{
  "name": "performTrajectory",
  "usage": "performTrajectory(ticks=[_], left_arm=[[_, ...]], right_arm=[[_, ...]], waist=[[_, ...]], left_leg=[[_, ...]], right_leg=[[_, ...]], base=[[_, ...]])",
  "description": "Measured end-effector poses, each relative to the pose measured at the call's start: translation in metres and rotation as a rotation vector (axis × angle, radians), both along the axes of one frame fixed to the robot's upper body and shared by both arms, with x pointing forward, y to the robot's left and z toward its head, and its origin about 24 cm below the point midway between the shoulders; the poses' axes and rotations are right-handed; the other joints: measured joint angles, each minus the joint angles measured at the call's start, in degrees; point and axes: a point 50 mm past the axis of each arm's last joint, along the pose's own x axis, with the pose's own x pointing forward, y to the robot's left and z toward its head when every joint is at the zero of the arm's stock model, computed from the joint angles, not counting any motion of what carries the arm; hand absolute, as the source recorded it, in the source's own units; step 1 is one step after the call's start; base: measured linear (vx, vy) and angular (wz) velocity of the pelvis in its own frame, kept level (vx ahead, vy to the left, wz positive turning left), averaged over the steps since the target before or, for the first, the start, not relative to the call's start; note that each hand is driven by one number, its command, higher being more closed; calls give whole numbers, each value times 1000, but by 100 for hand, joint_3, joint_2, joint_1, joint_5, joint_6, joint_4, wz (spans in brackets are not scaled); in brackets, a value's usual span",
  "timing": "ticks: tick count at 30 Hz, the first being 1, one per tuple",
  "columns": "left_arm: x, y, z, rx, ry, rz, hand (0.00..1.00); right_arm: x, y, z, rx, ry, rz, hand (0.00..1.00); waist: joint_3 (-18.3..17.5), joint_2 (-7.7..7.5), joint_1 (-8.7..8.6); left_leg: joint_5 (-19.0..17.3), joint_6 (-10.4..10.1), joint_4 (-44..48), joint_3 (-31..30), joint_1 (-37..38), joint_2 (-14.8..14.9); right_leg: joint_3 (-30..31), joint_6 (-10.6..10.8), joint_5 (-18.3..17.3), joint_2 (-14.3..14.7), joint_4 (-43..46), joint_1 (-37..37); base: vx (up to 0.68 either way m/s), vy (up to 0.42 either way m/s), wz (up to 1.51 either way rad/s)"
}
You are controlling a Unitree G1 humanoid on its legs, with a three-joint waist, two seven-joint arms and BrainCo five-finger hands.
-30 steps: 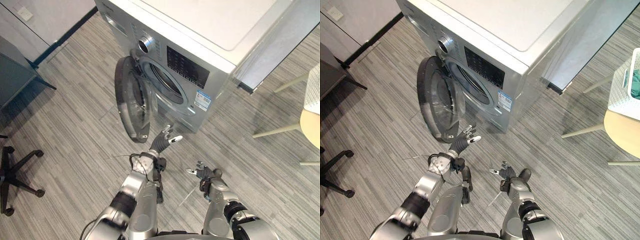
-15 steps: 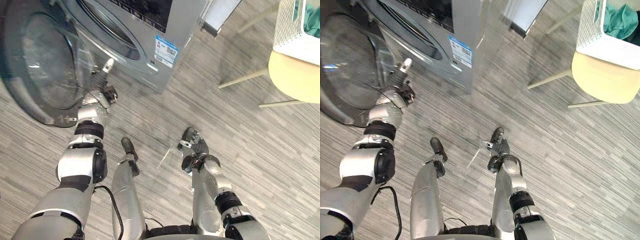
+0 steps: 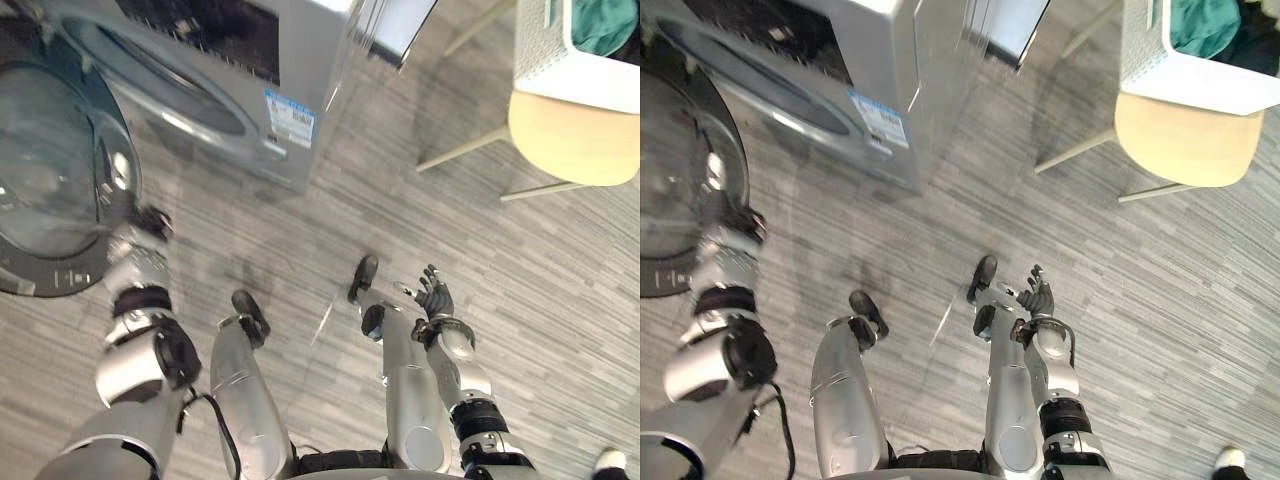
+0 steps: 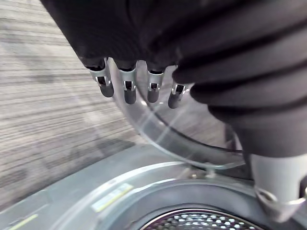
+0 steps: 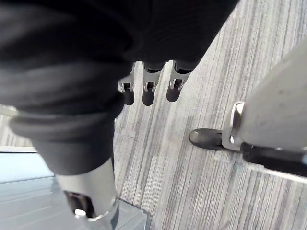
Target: Pick up the laundry basket with both hands and put the clothes into the washing machine.
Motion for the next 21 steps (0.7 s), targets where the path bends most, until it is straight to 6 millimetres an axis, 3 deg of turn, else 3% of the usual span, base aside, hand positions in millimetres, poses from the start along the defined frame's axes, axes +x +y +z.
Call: performTrajectory(ticks=[1,3,4,6,7,8,9,10,11,13,14,15,16,18,20,21], left_arm=[[-17,-38,-54,-52,142,-78,0],[-31,-65,-84,-66,231,-145,0],[-47,-96,-110,-80,309,-233,0],[-63,-126,-129,-71,365,-337,0],[-78,-140,-143,-59,406,-411,0],[-85,-144,-148,-51,427,-434,0],[-101,-150,-161,-48,475,-477,0],[-110,-152,-167,-46,501,-495,0],[-126,-153,-178,-32,554,-522,0],[-149,-152,-194,-25,645,-557,0],[-154,-152,-197,-7,668,-577,0],[-153,-155,-197,3,669,-597,0],[-153,-158,-198,2,672,-607,0],[-151,-165,-197,25,668,-652,0],[-149,-160,-197,26,660,-626,0],[-153,-152,-198,16,670,-591,0]], right_arm=[[-11,-11,-9,-56,53,-14,0],[-17,-18,-13,-93,78,-21,0],[-24,-24,-18,-115,110,-25,0],[-37,-28,-27,-133,150,-31,0],[-45,-26,-35,-127,186,-30,0],[-48,-24,-39,-122,205,-28,0],[-55,-23,-48,-119,253,-22,0],[-59,-22,-54,-126,284,-15,0],[-66,-25,-65,-149,349,-5,0],[-83,-35,-85,-183,476,4,0],[-87,-39,-92,-182,533,4,0],[-85,-42,-93,-182,551,1,0],[-87,-44,-95,-184,564,-1,0],[-102,-46,-104,-179,628,-9,0],[-105,-46,-106,-172,648,-11,0],[-104,-44,-107,-171,649,-1,0]], waist=[[-7,13,-1],[-11,32,-10],[-22,50,-48],[-55,85,-123],[-57,85,-128],[-65,93,-143],[-189,157,-170],[-269,183,-183],[-484,237,-191],[-931,324,-200],[-1068,332,-198],[-1137,512,-256],[-1213,574,-271],[-1506,578,-334],[-1634,523,-326],[-1691,526,-316]], left_leg=[[-334,21,257,226,626,7],[-536,45,388,443,1036,8],[-720,91,492,671,1450,-4],[-863,193,530,898,1833,1],[-893,229,370,1175,2223,-5],[-884,240,251,1311,2395,-18],[-819,201,86,1598,2660,65],[-779,169,-6,1747,2791,81],[-675,98,-246,2014,2998,92],[-469,-59,-594,2316,3173,91],[-360,-148,-774,2383,3274,54],[-190,-218,-1130,2291,3295,-16],[-70,-195,-1391,2282,3336,-49],[417,-103,-2286,2333,3658,-219],[856,-448,-2509,2463,3883,-153],[969,-495,-2443,2649,4035,-17]], right_leg=[[328,89,-230,-77,419,266],[556,142,-315,-96,588,438],[693,169,-354,-142,704,628],[696,118,-415,-234,748,798],[447,41,-666,-434,697,1003],[150,-87,-782,-614,691,1122],[-318,-350,-913,-1008,1162,1196],[-505,-432,-1003,-1152,1426,1209],[-789,-462,-1186,-1397,1777,1362],[-1205,-314,-1533,-1733,1818,1716],[-1616,-7,-1794,-1745,1527,1965],[-1684,-61,-1730,-1396,1192,2027],[-1685,-82,-1676,-1234,999,2046],[-1668,13,-1622,-782,505,2152],[-1548,38,-1671,-484,399,2125],[-1364,-24,-1705,-265,342,2099]], base=[[-3,120,-47],[-8,137,-54],[-12,136,-51],[6,80,-49],[23,19,-56],[18,1,-80],[-2,-6,-70],[25,-58,-91],[100,-198,-87],[122,-229,-81],[97,-260,-71],[110,-352,-68],[62,-300,-55],[80,-233,-48],[138,-238,-73],[132,-226,-94]])
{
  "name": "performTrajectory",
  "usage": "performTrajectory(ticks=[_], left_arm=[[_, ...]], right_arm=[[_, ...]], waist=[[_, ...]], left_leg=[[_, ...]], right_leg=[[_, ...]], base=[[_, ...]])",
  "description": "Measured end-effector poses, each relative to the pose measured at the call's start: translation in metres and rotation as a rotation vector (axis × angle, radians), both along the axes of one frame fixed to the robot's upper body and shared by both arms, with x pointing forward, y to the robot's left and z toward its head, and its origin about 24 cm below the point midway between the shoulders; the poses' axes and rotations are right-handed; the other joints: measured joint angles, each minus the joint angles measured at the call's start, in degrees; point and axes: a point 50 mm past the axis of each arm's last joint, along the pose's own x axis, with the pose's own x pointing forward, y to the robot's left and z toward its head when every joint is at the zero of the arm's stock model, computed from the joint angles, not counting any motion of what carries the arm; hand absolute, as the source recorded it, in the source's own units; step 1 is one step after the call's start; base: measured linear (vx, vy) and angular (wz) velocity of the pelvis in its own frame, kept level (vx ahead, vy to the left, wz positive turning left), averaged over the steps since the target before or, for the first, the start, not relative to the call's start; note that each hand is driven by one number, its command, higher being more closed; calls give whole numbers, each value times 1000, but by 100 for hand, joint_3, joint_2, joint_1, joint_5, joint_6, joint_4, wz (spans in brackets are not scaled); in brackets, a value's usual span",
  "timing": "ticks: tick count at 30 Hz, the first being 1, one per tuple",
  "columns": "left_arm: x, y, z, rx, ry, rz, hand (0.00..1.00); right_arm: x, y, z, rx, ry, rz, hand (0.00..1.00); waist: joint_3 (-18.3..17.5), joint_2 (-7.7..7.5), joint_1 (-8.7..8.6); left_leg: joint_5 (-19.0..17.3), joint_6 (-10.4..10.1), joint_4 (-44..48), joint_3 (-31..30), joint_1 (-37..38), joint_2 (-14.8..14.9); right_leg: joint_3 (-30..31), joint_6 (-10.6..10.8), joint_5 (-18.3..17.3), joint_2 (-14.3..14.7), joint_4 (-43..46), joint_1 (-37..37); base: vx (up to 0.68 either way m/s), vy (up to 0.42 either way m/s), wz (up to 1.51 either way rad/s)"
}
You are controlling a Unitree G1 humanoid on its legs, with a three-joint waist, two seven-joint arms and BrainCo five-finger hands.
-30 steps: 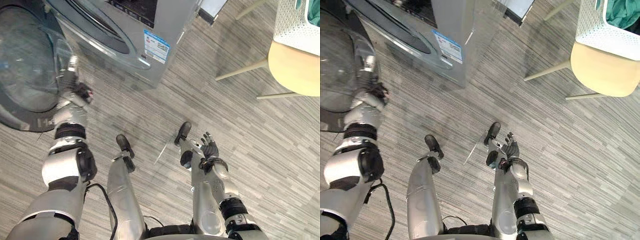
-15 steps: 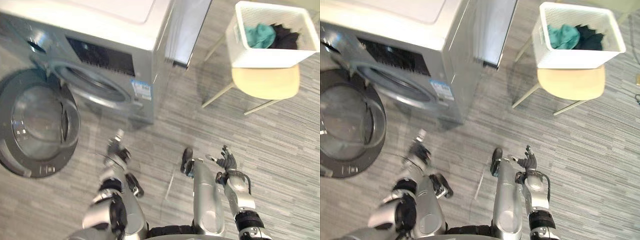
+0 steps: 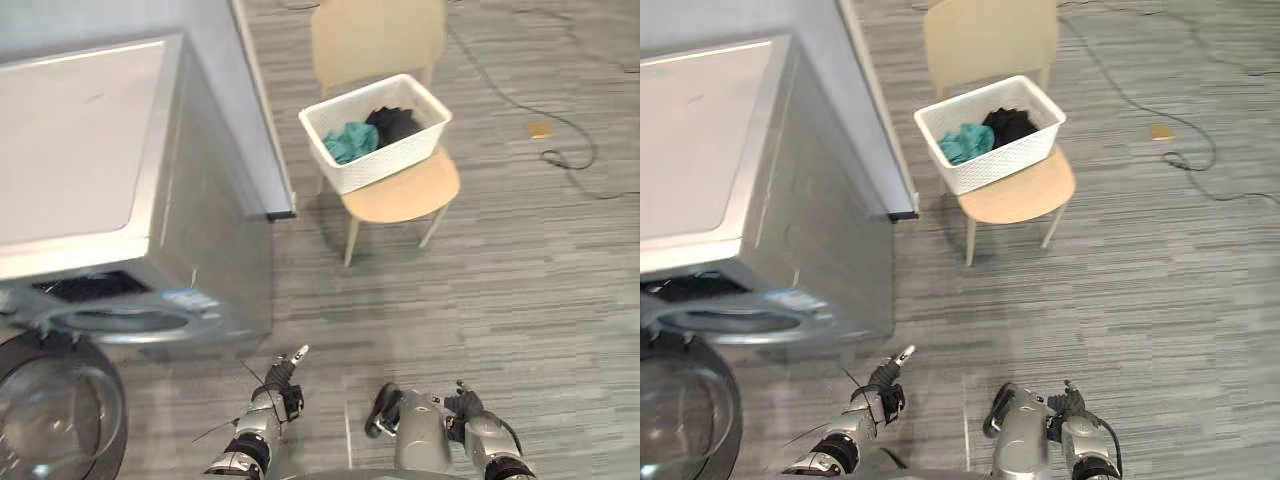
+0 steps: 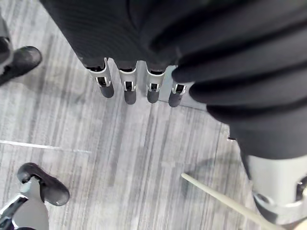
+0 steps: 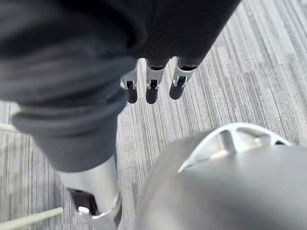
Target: Pick up the laundry basket with both hands and put the clothes into the washing machine.
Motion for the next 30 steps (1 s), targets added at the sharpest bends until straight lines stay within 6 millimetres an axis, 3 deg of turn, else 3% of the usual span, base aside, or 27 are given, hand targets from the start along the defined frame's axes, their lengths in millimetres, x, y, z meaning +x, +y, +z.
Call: performTrajectory(ticks=[1,2,3,5,6,7,9,10,12,13,15,16,18,19,20,22,24,25,26,27,28,30], left_arm=[[-4,5,-2,3,9,27,0],[-12,16,-6,10,31,81,0],[-24,26,-10,21,61,142,0],[-49,45,-19,25,119,256,0],[-60,50,-22,27,143,294,0],[-73,56,-25,32,153,360,0],[-82,68,-26,26,156,447,0],[-88,70,-27,24,170,470,0],[-113,72,-33,15,228,535,0],[-118,72,-34,16,242,540,0],[-134,73,-37,6,278,598,0],[-139,75,-38,7,286,620,0],[-145,82,-37,5,286,698,0],[-147,83,-37,3,287,714,0],[-147,86,-38,-1,291,742,0],[-140,92,-36,9,274,735,0],[-142,90,-37,4,283,735,0],[-142,89,-37,6,285,725,0],[-137,93,-35,24,273,700,0],[-133,96,-33,33,260,684,0],[-124,98,-30,47,231,648,0],[-104,91,-27,39,187,592,0]], right_arm=[[1,2,0,0,-2,11,0],[4,4,2,-3,-14,30,0],[9,6,6,-2,-46,35,0],[26,10,19,-20,-142,57,0],[33,11,25,-28,-182,60,0],[53,12,43,-58,-273,86,0],[73,20,59,-62,-361,125,0],[78,23,66,-63,-396,139,0],[104,44,100,-48,-567,188,0],[111,50,109,-42,-611,205,0],[132,79,146,-12,-786,266,0],[135,87,155,1,-827,285,0],[141,121,187,51,-977,368,0],[141,129,194,64,-1014,389,0],[140,141,204,88,-1061,421,0],[137,160,206,121,-1068,485,0],[133,175,208,119,-1075,573,0],[129,187,209,126,-1086,640,0],[126,196,212,124,-1106,685,0],[125,198,213,128,-1114,699,0],[123,202,216,115,-1129,720,0],[124,199,221,54,-1154,743,0]], waist=[[-22,16,-14],[-74,79,-20],[-91,108,5],[-129,118,132],[-166,133,221],[-198,173,475],[-203,184,724],[-202,182,773],[-215,206,945],[-210,190,999],[-190,163,1278],[-190,163,1324],[-194,131,1403],[-210,177,1406],[-191,145,1404],[-235,-87,1427],[-225,-104,1467],[-229,-131,1507],[-250,-191,1494],[-290,-266,1462],[-363,-393,1410],[-378,-404,1377]], left_leg=[[29,23,106,52,55,96],[148,196,446,98,112,352],[479,681,983,67,116,678],[1521,2005,2087,-361,-187,1183],[1395,2054,2549,-705,-390,1237],[623,1800,3714,-1509,-998,1018],[151,1761,4484,-2038,-1497,540],[63,1764,4599,-2133,-1644,390],[-186,1617,4615,-2306,-2266,-365],[-236,1603,4537,-2328,-2439,-578],[-351,1526,3711,-2498,-2861,-1231],[-351,1525,3396,-2597,-2907,-1339],[-288,1449,1880,-3044,-2873,-1573],[-99,1263,1373,-3200,-2758,-1557],[-231,1369,901,-3360,-2547,-1729],[-413,1417,639,-3354,-2256,-2111],[-575,1514,571,-3325,-1920,-2173],[-615,1531,458,-3313,-1630,-2206],[-621,1534,367,-3411,-1522,-2293],[-597,1545,331,-3521,-1504,-2344],[-522,1555,238,-3777,-1493,-2505],[-467,1566,141,-4335,-1505,-2807]], right_leg=[[71,-39,-23,106,-28,9],[205,-110,-28,381,-154,82],[405,-224,36,723,-457,256],[918,-436,255,1218,-1131,643],[1154,-473,314,1334,-1311,714],[1740,-581,430,1575,-1580,839],[2323,-604,455,1764,-1767,1138],[2461,-605,454,1806,-1809,1257],[3008,-612,446,1921,-1999,1611],[3133,-610,448,1922,-2014,1653],[3331,-609,448,1915,-2006,1817],[3341,-600,442,1909,-2005,1864],[3344,-292,121,1766,-1897,2028],[3328,-172,-40,1758,-1805,2040],[3306,-15,-307,1672,-1594,2058],[3110,11,-318,1323,-1522,2176],[2952,123,-256,1251,-722,2109],[2846,652,-29,1132,386,1711],[2887,1370,153,1048,1396,1247],[2922,1479,175,1008,1696,1073],[2858,1292,91,881,1951,821],[2866,652,-220,572,1730,643]], base=[[163,-223,-106],[220,-258,-111],[240,-273,-134],[216,-211,-140],[278,-149,-209],[237,-55,-217],[222,-25,-188],[261,33,-131],[266,95,-129],[228,145,-127],[247,175,-106],[308,227,-78],[303,207,-48],[307,218,-17],[236,188,4],[296,252,25],[236,183,3],[160,130,14],[186,128,37],[187,58,91],[237,24,115],[212,-23,151]])
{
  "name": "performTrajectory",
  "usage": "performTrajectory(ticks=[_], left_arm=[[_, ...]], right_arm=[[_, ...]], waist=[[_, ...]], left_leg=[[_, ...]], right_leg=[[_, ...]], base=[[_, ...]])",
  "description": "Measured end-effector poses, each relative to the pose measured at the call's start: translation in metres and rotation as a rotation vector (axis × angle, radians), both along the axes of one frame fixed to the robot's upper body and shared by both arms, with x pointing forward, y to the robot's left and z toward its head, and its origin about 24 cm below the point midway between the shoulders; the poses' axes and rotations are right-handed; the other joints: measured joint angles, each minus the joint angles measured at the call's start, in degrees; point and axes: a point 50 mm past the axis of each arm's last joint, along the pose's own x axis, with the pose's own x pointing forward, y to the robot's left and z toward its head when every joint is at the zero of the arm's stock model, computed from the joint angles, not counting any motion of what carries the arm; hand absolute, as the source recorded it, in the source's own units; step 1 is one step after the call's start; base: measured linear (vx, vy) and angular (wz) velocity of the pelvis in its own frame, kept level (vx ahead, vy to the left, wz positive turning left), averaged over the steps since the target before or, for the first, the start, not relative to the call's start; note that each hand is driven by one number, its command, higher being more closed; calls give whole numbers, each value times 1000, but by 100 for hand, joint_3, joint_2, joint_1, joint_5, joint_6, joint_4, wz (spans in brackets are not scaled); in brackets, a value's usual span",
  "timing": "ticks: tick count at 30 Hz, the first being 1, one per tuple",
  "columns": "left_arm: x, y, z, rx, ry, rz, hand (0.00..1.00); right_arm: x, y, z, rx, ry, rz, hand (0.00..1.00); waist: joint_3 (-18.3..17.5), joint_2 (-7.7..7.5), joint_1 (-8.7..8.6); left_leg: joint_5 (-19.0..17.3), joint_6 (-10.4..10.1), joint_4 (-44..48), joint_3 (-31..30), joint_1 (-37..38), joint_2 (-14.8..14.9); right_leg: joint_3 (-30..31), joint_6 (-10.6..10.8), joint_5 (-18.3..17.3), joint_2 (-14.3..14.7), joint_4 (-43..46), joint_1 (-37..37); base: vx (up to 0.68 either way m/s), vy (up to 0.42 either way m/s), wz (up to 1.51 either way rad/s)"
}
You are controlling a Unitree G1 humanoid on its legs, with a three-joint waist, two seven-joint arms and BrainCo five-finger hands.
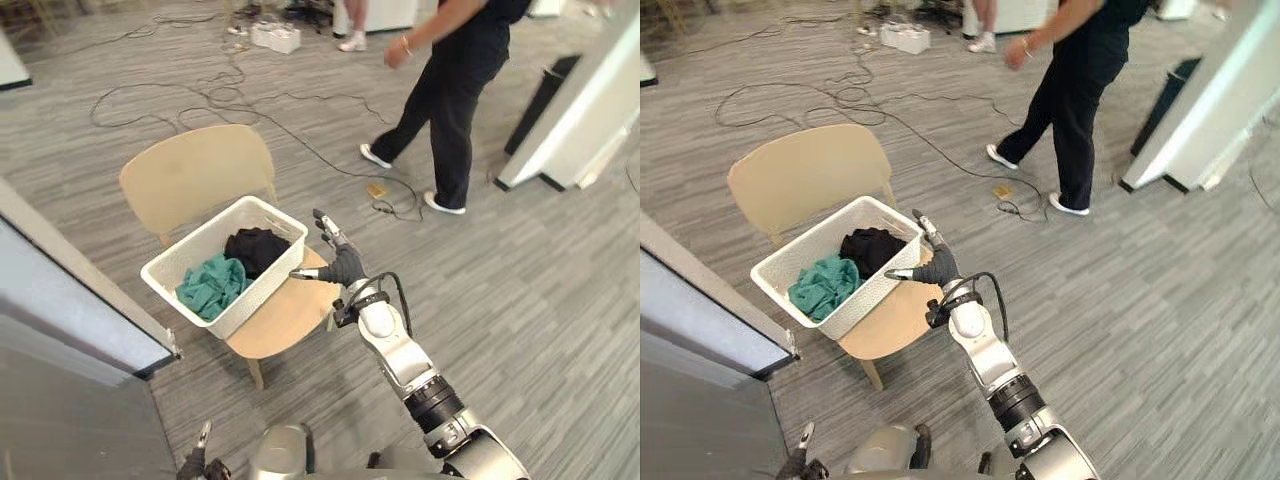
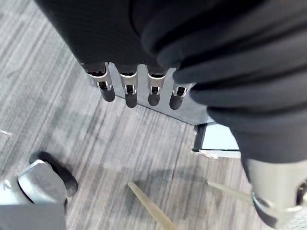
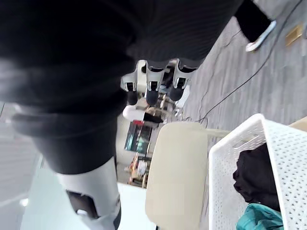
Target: Pick up the laundry basket with both hands and put the clothes into the washing machine.
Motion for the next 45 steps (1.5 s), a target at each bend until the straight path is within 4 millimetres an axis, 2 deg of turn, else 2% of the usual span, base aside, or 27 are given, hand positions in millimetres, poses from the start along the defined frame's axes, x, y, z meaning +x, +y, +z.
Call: performTrajectory(ticks=[1,2,3,4,5,6,7,8,9,10,12,13,14,15,16,17,19,22,23,25,28,31,34,37,41,45], left_arm=[[6,-1,1,2,-14,-15,0],[16,-4,4,5,-40,-36,0],[24,-7,6,11,-61,-62,0],[27,-8,7,19,-68,-81,0],[28,-8,8,31,-75,-94,0],[26,-7,9,39,-78,-92,0],[25,-6,10,47,-82,-90,0],[26,-5,12,56,-101,-91,0],[27,-10,11,48,-106,-104,0],[26,-12,10,42,-103,-111,0],[15,-19,6,20,-69,-130,0],[11,-22,4,14,-57,-141,0],[7,-23,3,7,-45,-141,0],[6,-23,3,6,-42,-142,0],[6,-24,3,6,-42,-146,0],[6,-22,3,10,-40,-149,0],[11,-13,5,32,-50,-157,0],[21,-7,9,44,-84,-169,0],[30,-6,12,49,-106,-172,0],[36,-9,14,47,-124,-176,0],[43,-19,15,23,-154,-173,0],[57,-27,22,17,-217,-189,0],[77,-31,33,35,-298,-216,0],[96,-34,45,33,-386,-206,0],[112,-44,55,9,-459,-207,0],[126,-49,64,-4,-519,-188,0]], right_arm=[[0,-2,2,-10,-12,-3,0],[0,-5,2,-45,-31,-5,0],[1,-7,1,-71,-34,-9,0],[1,-8,0,-85,-37,-13,0],[3,-10,-1,-109,-40,-16,0],[7,-11,-2,-135,-35,-20,0],[10,-13,-2,-146,-36,-24,0],[17,-14,6,-151,-53,-35,0],[29,-23,12,-179,-70,-73,0],[36,-31,12,-206,-70,-102,0],[67,-58,13,-329,-22,-204,0],[73,-66,14,-353,-11,-233,0],[82,-85,19,-383,-3,-303,0],[86,-95,23,-399,-3,-339,0],[93,-110,32,-447,-8,-390,0],[98,-118,37,-478,-6,-414,0],[107,-128,43,-522,27,-459,0],[112,-135,46,-506,54,-493,0],[113,-142,47,-484,73,-520,0],[115,-143,49,-481,86,-530,0],[116,-144,52,-478,90,-541,0],[116,-144,54,-514,80,-547,0],[117,-146,55,-569,74,-555,0],[120,-144,63,-624,57,-554,0],[125,-136,83,-703,-15,-536,0],[131,-133,127,-723,-135,-560,0]], waist=[[1,5,-9],[-25,-39,-13],[-38,-60,-2],[-46,-73,-3],[-49,-79,40],[-52,-84,124],[-55,-90,173],[-60,-99,191],[-45,85,163],[-34,132,166],[49,162,299],[71,182,311],[123,249,314],[148,286,304],[226,345,332],[262,361,375],[315,257,380],[362,181,426],[399,117,492],[462,82,502],[576,88,534],[794,116,587],[978,147,646],[1134,148,613],[1269,134,604],[1434,95,642]], left_leg=[[-1,-2,9,-157,-41,-71],[-14,-44,33,-561,-120,-238],[-11,-64,90,-909,-180,-382],[-11,-72,145,-1051,-217,-431],[-28,-101,269,-1348,-251,-525],[-105,-224,451,-1607,-278,-545],[-144,-288,583,-1726,-328,-537],[-215,-407,878,-1831,-543,-506],[-257,-465,1165,-1794,-771,-257],[-275,-472,1183,-1656,-822,-106],[-397,-292,1150,-596,-869,773],[-428,-235,1211,-277,-882,1011],[-446,-199,1312,252,-909,1381],[-430,-223,1305,420,-923,1490],[-351,-350,1286,535,-936,1519],[-325,-379,1220,536,-938,1470],[-24,-347,757,347,-935,1093],[203,-352,463,196,-1001,888],[342,-369,315,61,-1083,786],[468,-371,213,-24,-1203,728],[585,-384,153,-88,-1443,734],[595,-387,143,-39,-1555,820],[603,-393,152,85,-1757,908],[709,-392,97,130,-2003,931],[834,-406,-8,102,-2231,947],[905,-422,-23,-7,-2526,993]], right_leg=[[128,-128,-74,-40,-139,-25],[608,-300,-172,-23,-525,-21],[1206,-324,-189,62,-1010,74],[1441,-302,-192,118,-1259,160],[1629,-176,-153,77,-1800,388],[1293,-77,-104,2,-2302,566],[1106,-101,-50,20,-2526,629],[687,22,96,43,-2843,768],[208,-25,185,256,-3041,960],[16,-106,253,360,-3210,1065],[-395,-308,399,676,-3599,1388],[-495,-328,402,719,-3644,1458],[-712,-391,355,768,-3681,1558],[-801,-383,311,771,-3675,1575],[-859,-353,234,735,-3571,1551],[-893,-350,233,712,-3584,1560],[-1166,-286,310,529,-3874,1632],[-1481,-265,353,445,-4029,1635],[-1678,-265,354,417,-4071,1582],[-1910,-270,358,423,-4104,1537],[-2219,-269,358,453,-4003,1326],[-2239,-269,357,453,-3787,1097],[-2235,-269,357,434,-3622,766],[-2259,-270,357,416,-3569,453],[-2394,-270,357,416,-3519,184],[-2542,-348,412,490,-3511,-65]], base=[[169,-45,170],[156,-76,175],[153,-102,176],[143,-173,171],[138,-245,147],[164,-354,133],[135,-397,121],[85,-330,144],[30,-286,147],[-3,-248,127],[-6,-259,77],[4,-176,77],[6,-92,73],[-14,-39,73],[-7,25,38],[18,42,36],[71,33,60],[78,-3,65],[72,-38,66],[56,-60,60],[30,-55,35],[-6,1,-11],[-29,33,-24],[-40,30,-12],[-33,6,2],[-11,-6,6]])
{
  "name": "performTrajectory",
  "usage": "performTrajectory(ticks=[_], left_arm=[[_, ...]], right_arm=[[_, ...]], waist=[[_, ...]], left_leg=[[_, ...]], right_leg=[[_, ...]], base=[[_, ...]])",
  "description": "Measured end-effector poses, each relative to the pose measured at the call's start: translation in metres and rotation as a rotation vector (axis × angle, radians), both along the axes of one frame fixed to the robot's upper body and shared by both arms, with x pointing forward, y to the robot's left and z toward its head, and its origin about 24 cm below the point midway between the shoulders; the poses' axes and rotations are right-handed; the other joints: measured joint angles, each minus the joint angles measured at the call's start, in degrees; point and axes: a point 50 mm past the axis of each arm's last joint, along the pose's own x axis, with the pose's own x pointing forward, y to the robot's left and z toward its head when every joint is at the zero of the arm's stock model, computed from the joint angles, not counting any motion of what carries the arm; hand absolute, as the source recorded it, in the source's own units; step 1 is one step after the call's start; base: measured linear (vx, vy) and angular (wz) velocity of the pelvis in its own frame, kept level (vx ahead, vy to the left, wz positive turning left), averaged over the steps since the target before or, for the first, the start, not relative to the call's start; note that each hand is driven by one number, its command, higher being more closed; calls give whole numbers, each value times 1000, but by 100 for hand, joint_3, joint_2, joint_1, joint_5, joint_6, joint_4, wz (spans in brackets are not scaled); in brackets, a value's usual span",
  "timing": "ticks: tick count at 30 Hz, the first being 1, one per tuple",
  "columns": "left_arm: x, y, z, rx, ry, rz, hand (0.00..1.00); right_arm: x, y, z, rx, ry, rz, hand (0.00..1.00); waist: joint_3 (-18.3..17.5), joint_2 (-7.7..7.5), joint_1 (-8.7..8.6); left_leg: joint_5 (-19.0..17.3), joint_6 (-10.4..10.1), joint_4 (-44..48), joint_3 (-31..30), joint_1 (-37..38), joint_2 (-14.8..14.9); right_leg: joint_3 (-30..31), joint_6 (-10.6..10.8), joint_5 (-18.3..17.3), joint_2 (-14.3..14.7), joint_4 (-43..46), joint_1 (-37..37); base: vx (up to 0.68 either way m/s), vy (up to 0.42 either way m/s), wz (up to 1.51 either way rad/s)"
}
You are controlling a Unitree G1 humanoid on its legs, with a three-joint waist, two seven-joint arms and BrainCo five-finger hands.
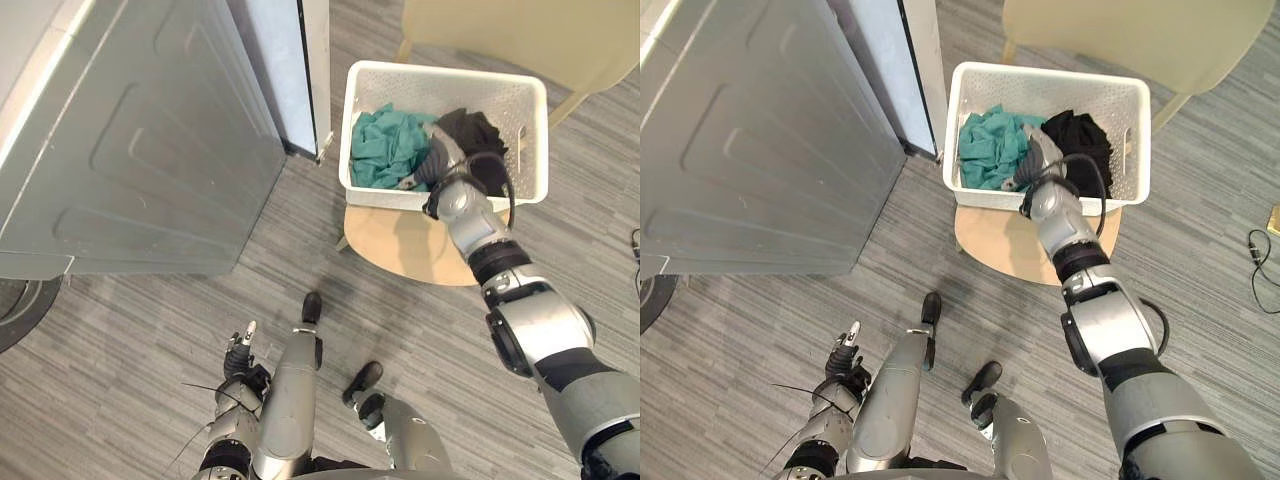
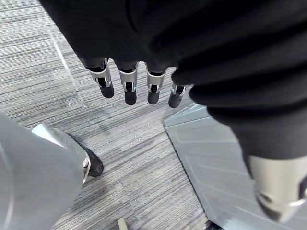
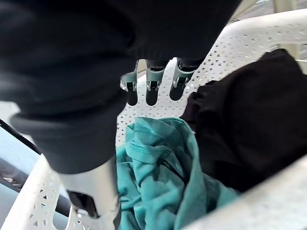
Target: Pick up the laundry basket with both hands and put the clothes into the washing machine.
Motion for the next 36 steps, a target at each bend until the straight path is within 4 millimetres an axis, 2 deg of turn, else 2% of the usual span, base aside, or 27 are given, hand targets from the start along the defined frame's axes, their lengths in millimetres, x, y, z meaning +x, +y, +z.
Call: performTrajectory(ticks=[2,5,8,12,19,23,28,34,35,36], left_arm=[[9,0,9,-9,-52,18,0],[17,0,16,-26,-93,32,0],[23,0,24,-47,-141,55,0],[32,1,40,-54,-225,76,0],[43,-1,66,-105,-360,106,0],[46,-6,73,-155,-403,121,0],[49,-6,83,-177,-460,138,0],[53,-16,93,-210,-505,111,0],[53,-17,96,-223,-520,110,0],[54,-20,100,-230,-534,95,0]], right_arm=[[1,-2,21,-37,-52,-5,0],[1,-8,40,-80,-95,-17,0],[0,-11,51,-127,-124,-28,0],[-2,-20,66,-189,-172,-62,0],[-4,-28,71,-249,-191,-100,0],[-1,-34,62,-263,-134,-122,0],[-2,-35,66,-249,-147,-122,0],[-3,-41,70,-271,-159,-165,0],[-3,-41,69,-310,-157,-181,100],[-3,-40,68,-345,-158,-192,100]], waist=[[53,-52,17],[110,-128,36],[146,-170,52],[240,-241,165],[367,-286,179],[407,-330,172],[437,-403,164],[430,-514,163],[430,-537,164],[423,-555,162]], left_leg=[[12,-15,43,-80,-215,33],[29,-6,64,-132,-419,34],[31,-4,99,-220,-587,88],[83,-45,94,-317,-778,145],[261,-88,-56,-478,-996,158],[264,-86,-49,-473,-1133,174],[274,-74,-53,-429,-1193,208],[439,-78,-267,-380,-1248,201],[456,-83,-273,-377,-1261,202],[482,-80,-305,-364,-1262,197]], right_leg=[[-48,15,44,57,-6,-160],[-137,4,68,82,-14,-321],[-258,12,192,182,-100,-402],[-373,2,223,268,-97,-554],[-602,-3,219,349,-61,-760],[-609,-3,219,346,-14,-915],[-605,-4,220,350,1,-1005],[-588,-60,255,334,-20,-1173],[-586,-61,255,338,-37,-1183],[-583,-61,255,339,-62,-1190]], base=[[-4,6,6],[17,18,6],[19,10,4],[0,-10,2],[-9,-11,11],[-9,31,-3],[-13,27,-6],[-36,29,-4],[-54,22,-2],[-65,32,-3]])
